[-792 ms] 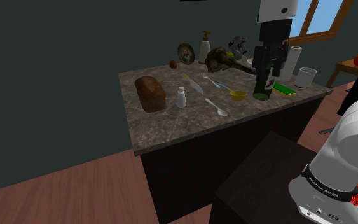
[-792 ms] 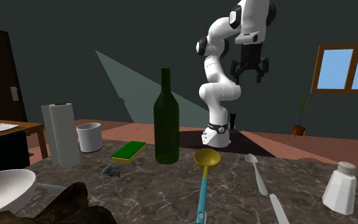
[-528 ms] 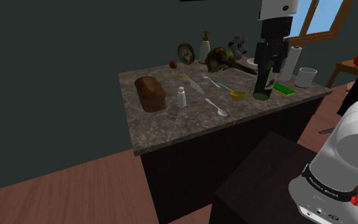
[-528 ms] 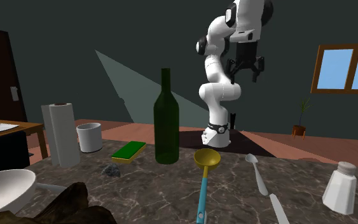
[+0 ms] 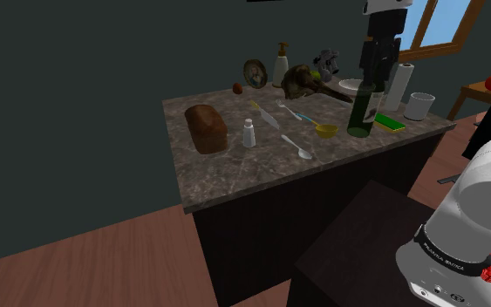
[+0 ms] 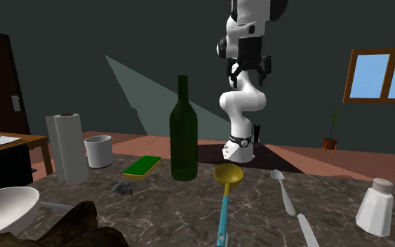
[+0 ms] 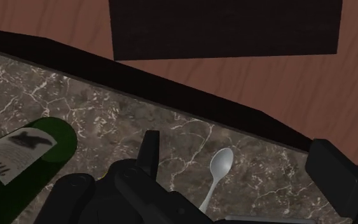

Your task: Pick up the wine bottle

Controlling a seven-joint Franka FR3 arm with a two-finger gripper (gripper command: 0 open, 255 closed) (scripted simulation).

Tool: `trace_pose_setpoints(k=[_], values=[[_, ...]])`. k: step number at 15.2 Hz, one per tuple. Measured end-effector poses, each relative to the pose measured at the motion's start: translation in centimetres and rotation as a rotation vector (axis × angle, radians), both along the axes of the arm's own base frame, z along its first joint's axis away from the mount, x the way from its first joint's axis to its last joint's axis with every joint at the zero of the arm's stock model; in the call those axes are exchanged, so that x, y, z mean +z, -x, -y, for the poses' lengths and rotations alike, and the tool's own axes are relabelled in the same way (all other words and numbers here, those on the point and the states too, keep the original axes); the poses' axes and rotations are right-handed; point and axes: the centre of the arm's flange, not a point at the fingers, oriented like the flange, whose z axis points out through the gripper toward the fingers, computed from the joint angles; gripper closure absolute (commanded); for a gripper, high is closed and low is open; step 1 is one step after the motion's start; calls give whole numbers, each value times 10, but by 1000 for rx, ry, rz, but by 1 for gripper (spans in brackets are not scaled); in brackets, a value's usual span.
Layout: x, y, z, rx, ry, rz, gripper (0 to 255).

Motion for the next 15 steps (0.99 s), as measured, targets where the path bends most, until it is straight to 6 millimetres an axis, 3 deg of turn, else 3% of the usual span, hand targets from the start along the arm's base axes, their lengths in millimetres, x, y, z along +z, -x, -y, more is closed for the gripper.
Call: trace_pose_setpoints(k=[15], values=[[34,-55,179,51,23,49,0]])
